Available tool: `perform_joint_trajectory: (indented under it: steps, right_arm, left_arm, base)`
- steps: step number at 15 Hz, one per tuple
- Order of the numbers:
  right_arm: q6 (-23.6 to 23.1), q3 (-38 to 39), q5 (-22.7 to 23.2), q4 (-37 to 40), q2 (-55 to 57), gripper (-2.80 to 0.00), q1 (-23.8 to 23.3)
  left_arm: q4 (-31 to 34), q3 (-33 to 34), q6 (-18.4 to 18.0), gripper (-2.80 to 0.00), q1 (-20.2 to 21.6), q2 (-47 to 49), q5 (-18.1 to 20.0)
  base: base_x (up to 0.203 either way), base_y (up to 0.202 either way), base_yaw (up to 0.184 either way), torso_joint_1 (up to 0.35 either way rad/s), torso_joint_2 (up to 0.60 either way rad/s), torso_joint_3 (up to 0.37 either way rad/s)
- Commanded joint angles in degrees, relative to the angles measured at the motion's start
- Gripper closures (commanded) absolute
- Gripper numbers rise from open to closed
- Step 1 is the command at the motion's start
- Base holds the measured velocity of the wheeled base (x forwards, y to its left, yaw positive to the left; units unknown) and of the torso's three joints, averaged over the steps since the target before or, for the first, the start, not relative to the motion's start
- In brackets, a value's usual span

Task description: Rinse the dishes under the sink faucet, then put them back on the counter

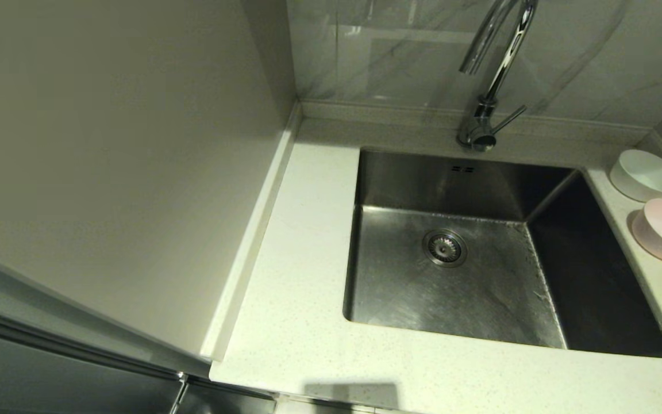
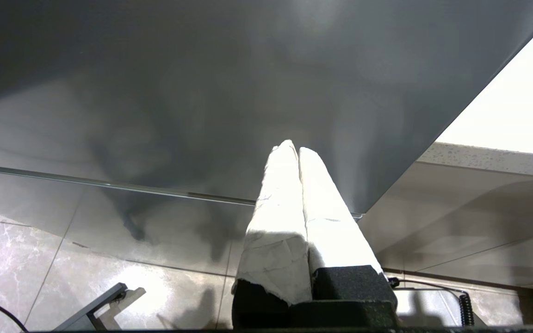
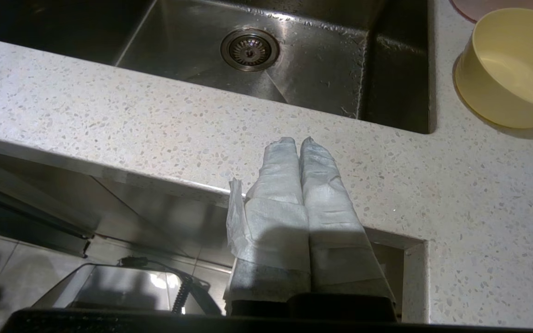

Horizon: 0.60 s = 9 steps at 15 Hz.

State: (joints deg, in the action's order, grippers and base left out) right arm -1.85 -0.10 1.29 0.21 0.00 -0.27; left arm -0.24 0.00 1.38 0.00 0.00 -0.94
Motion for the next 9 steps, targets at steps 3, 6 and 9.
perform_joint_trajectory:
  steps: [3,6,9]
  right_arm:
    - [0.08,0.01,0.03,0.06,0.09,0.0,0.0]
    - [0.19,0.01,0.03,0.06,0.09,0.0,0.0]
    - [0.27,0.0,0.03,0.06,0.09,0.0,0.0]
  left_arm:
    - [-0.02,0.0,0.03,0.0,0.0,-0.09,-0.03]
    - [-0.02,0.0,0.03,0.0,0.0,-0.09,-0.03]
    - [-0.02,0.0,0.03,0.0,0.0,-0.09,-0.03]
  base:
    - [0.0,0.0,0.0,0.0,0.0,0.0]
    - [0.0,0.0,0.0,0.0,0.0,0.0]
    - [0.0,0.0,0.0,0.0,0.0,0.0]
